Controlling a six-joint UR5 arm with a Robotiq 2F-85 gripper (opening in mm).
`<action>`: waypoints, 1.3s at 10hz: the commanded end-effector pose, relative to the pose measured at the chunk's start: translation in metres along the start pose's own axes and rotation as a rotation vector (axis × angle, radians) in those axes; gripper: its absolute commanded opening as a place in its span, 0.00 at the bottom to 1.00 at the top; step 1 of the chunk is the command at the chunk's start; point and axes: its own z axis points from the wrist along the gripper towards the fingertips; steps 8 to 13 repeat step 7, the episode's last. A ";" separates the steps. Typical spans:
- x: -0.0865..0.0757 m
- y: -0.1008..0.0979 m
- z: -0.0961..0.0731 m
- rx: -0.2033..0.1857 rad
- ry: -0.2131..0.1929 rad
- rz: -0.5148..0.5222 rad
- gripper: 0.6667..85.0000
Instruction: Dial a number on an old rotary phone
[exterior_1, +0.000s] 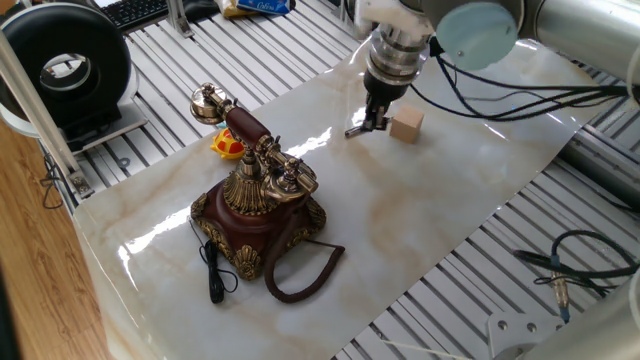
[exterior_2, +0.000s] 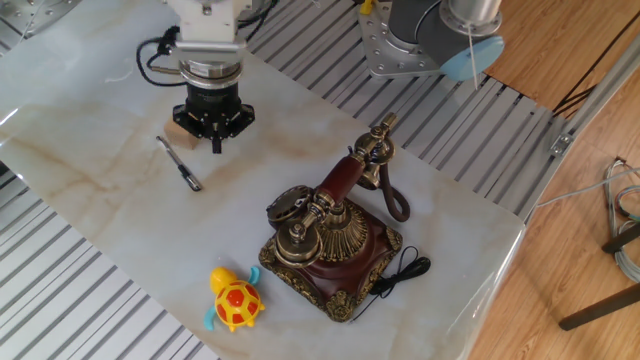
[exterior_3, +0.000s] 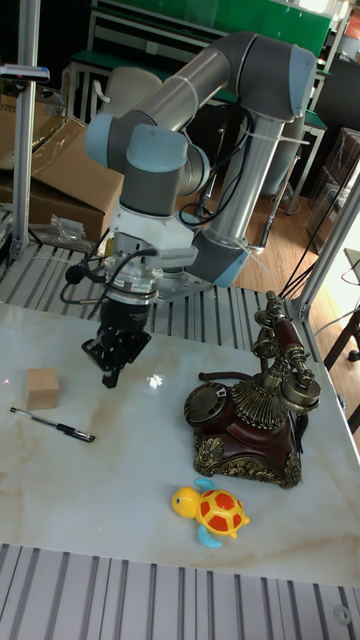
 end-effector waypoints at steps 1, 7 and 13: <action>-0.001 0.003 -0.016 0.031 0.029 0.271 0.01; 0.020 0.022 -0.019 -0.014 0.126 0.419 0.01; 0.020 0.022 -0.019 -0.014 0.126 0.419 0.01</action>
